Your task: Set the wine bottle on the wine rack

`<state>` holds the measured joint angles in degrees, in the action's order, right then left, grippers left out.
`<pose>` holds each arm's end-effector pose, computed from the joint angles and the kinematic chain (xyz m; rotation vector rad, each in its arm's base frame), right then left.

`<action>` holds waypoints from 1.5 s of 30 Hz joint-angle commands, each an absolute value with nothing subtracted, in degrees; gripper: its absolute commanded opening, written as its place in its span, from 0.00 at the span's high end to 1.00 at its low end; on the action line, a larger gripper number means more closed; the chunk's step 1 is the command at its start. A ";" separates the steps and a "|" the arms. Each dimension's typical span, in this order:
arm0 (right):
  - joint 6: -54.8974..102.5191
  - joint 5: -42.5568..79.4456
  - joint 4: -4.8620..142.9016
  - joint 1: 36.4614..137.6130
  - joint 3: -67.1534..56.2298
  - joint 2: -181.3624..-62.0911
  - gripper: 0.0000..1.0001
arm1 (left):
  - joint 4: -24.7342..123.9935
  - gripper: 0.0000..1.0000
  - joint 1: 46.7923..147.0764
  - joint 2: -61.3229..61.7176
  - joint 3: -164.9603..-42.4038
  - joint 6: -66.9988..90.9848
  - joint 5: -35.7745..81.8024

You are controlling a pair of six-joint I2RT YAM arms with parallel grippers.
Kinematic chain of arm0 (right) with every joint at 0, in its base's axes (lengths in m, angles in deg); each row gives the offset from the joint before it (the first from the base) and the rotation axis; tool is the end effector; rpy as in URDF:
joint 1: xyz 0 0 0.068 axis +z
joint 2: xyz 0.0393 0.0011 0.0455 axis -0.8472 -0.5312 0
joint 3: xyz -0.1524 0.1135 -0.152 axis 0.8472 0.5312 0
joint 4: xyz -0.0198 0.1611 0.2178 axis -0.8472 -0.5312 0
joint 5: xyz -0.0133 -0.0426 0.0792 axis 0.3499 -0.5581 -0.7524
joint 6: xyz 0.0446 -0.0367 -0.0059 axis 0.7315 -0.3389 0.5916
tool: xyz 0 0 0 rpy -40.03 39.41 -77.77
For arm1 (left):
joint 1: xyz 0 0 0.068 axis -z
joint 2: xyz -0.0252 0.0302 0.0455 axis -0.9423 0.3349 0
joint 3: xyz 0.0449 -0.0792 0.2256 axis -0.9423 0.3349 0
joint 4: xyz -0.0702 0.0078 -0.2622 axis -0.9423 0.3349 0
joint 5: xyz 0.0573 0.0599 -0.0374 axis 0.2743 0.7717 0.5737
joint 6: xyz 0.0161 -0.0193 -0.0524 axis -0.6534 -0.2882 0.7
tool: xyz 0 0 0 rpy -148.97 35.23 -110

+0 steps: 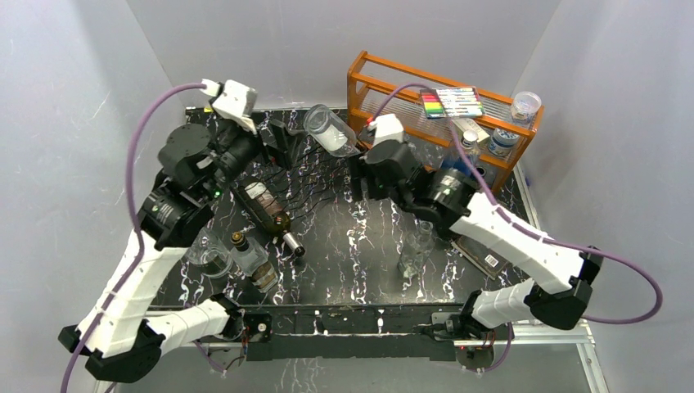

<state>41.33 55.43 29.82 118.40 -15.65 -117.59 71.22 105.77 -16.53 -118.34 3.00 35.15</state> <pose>0.1682 0.2557 0.3829 -0.3443 2.0279 0.3845 0.1730 -0.1194 0.5037 0.3510 1.3950 -0.4976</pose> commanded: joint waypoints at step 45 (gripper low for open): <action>49.43 53.50 4.64 110.12 -3.78 -101.32 0.88 | 85.97 0.02 107.17 -19.42 -109.04 -5.52 15.61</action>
<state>50.84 51.63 3.16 110.16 -3.39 -101.11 88.20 106.95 -21.74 -109.84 -6.35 24.40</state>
